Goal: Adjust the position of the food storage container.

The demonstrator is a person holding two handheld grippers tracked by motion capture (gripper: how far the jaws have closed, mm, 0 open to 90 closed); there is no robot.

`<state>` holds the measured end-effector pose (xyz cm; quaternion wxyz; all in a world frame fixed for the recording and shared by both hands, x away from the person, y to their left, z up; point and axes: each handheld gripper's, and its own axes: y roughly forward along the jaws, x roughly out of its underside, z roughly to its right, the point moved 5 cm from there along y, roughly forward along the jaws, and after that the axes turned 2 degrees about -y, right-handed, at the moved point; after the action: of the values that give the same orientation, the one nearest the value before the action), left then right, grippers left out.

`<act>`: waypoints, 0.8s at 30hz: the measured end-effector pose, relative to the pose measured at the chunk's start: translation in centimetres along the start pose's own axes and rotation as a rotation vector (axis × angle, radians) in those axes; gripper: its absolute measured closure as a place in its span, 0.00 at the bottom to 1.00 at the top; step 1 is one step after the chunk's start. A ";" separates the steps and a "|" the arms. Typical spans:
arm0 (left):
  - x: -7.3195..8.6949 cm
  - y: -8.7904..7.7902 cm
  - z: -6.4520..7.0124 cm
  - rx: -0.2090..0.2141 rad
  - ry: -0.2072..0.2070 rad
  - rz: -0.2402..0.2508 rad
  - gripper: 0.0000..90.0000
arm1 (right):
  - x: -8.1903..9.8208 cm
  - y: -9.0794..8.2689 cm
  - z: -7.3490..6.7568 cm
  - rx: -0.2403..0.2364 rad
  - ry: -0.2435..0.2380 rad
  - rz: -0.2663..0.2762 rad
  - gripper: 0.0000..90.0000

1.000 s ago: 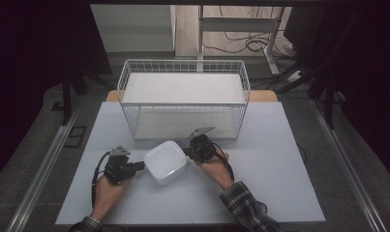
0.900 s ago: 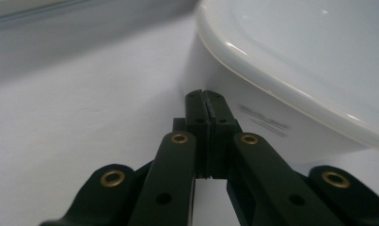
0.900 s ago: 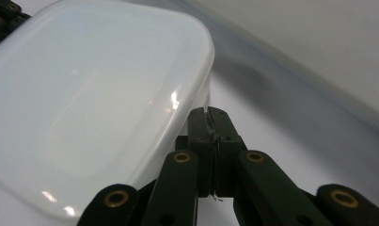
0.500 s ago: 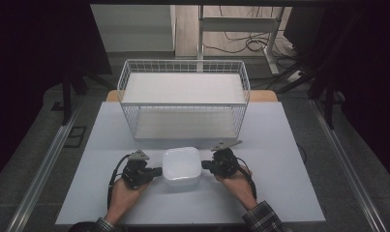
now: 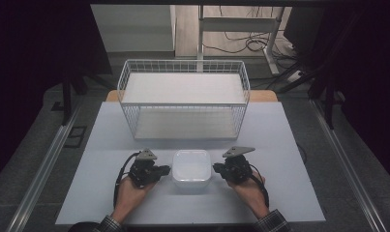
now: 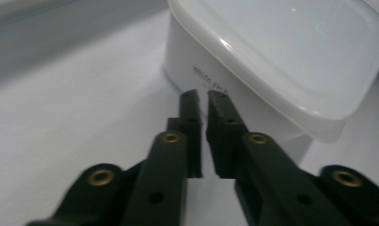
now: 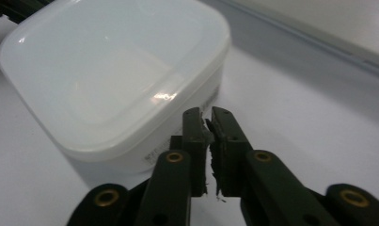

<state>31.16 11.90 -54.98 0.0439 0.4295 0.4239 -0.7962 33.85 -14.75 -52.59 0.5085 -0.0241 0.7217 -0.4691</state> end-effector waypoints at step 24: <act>2.1 -2.1 -0.3 0.024 0.071 0.045 0.10 | 2.4 -2.1 -0.6 0.029 -0.064 0.053 0.01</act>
<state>29.17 14.08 -55.25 0.0415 0.4675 0.4057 -0.7843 31.29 -16.74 -52.77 0.5441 -0.0127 0.6985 -0.4647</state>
